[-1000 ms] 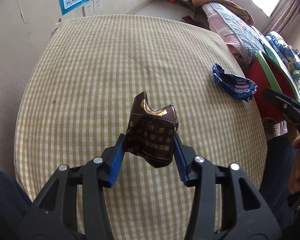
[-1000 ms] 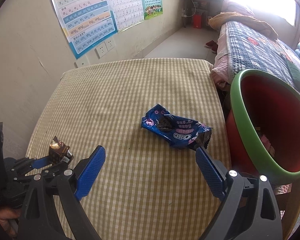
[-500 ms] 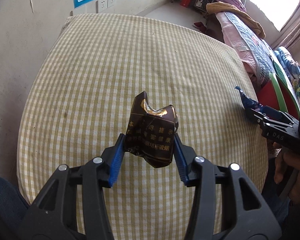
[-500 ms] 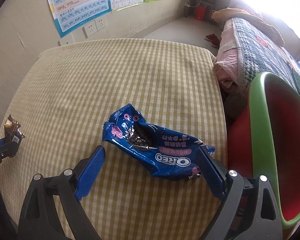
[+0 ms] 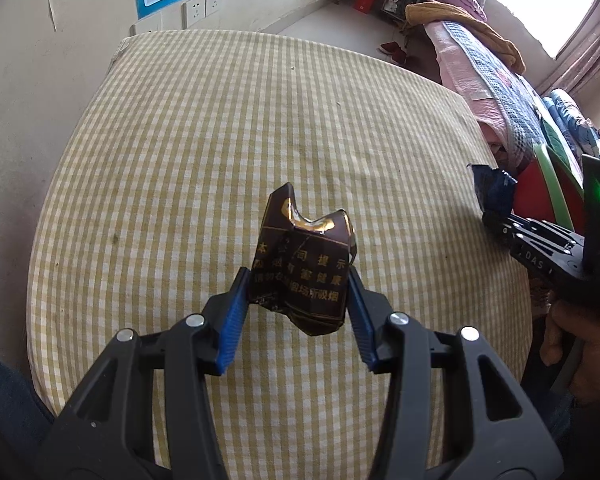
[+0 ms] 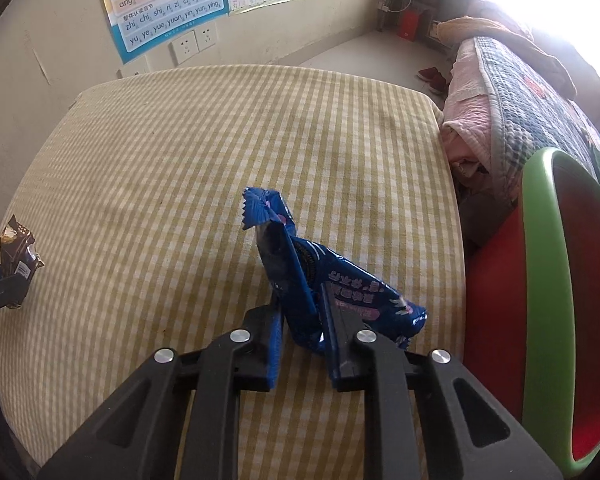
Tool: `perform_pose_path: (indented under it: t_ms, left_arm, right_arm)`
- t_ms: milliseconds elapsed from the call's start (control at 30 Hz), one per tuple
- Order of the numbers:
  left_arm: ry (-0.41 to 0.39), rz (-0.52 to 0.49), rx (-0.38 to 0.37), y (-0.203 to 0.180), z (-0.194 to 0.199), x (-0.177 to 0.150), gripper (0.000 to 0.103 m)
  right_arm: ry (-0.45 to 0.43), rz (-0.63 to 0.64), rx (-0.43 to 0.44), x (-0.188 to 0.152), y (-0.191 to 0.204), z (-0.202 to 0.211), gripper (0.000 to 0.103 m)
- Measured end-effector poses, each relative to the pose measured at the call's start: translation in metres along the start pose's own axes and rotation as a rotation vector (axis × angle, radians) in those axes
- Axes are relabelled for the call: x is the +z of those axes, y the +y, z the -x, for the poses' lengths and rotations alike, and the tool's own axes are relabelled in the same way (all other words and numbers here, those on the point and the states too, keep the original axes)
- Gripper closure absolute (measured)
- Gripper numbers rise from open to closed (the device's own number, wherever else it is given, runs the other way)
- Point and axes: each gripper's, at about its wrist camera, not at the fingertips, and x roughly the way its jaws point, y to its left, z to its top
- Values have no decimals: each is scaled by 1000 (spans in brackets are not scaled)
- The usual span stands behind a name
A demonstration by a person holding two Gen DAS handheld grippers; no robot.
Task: Collect trash
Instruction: 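Grasp the brown chocolate wrapper with the left tool while the right tool grasps the blue Oreo wrapper, then carry both wrappers over the red bucket and open both tools to drop them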
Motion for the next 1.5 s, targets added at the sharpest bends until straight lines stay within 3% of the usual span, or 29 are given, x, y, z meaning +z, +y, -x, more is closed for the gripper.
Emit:
perform_pose_path:
  t_ms: [867,1500]
  left_arm:
    - [-168,-61,-26,-32,86,-9,58]
    - [-171,-145,-7,-68,94,-12,58]
  right_arm:
    - [-159,-72,111,-27,26,111,90]
    - [-222,-149,151,-39,6,133,90]
